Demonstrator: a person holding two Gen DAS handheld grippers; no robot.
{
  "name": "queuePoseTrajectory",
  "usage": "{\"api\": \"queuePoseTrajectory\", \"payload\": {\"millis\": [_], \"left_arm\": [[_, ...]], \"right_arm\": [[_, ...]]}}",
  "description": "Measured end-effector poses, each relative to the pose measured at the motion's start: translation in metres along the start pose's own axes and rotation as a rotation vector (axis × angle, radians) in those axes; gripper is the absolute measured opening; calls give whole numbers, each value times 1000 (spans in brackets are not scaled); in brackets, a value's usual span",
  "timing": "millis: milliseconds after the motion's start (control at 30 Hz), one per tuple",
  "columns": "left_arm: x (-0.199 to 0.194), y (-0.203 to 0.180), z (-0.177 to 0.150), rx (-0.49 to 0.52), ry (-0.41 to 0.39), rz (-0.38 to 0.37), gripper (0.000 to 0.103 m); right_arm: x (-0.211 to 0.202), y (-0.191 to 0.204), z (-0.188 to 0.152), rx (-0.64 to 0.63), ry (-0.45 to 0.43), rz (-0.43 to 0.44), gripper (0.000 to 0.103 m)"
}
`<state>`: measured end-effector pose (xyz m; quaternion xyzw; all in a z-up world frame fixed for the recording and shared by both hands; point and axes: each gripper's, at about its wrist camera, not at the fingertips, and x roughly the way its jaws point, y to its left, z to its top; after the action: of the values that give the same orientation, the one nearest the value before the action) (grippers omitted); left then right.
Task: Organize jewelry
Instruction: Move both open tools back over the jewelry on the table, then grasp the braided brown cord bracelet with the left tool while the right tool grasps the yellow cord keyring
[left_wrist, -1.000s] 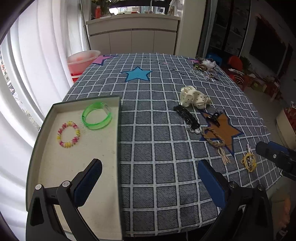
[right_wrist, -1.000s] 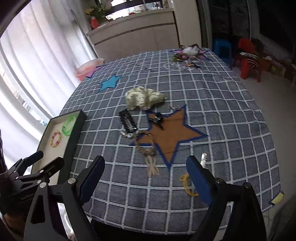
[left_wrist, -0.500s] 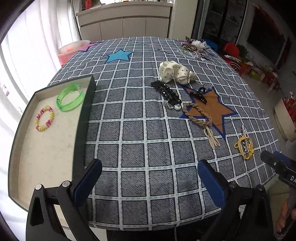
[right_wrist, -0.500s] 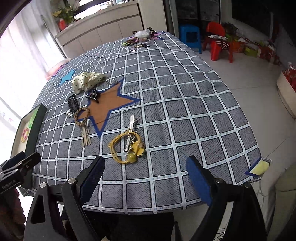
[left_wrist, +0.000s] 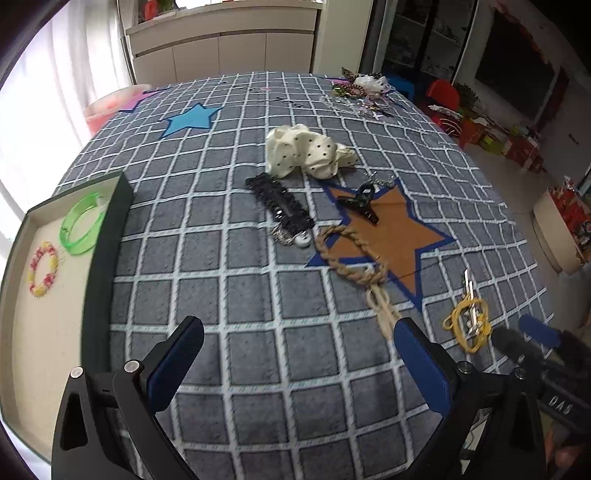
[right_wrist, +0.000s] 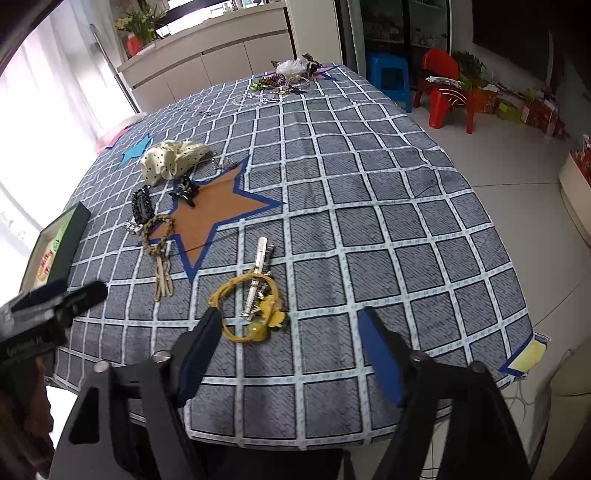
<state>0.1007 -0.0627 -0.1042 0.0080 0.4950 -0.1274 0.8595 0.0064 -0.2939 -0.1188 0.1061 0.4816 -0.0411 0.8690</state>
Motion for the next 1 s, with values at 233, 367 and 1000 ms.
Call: {"api": "queuePoseTrajectory", "payload": {"millis": [233,367,1000], "left_arm": [[20,-17,19,-19,9,-34,103],[33,-24,25,-12,28,-16,96],[39,-18,24,-22,39,-39,16]], "right_arm": [[12,-6,0,-12,23,18,56],[14,-1,3,-50,5,8,54],[17,14,2,-113,-5,64,12]]}}
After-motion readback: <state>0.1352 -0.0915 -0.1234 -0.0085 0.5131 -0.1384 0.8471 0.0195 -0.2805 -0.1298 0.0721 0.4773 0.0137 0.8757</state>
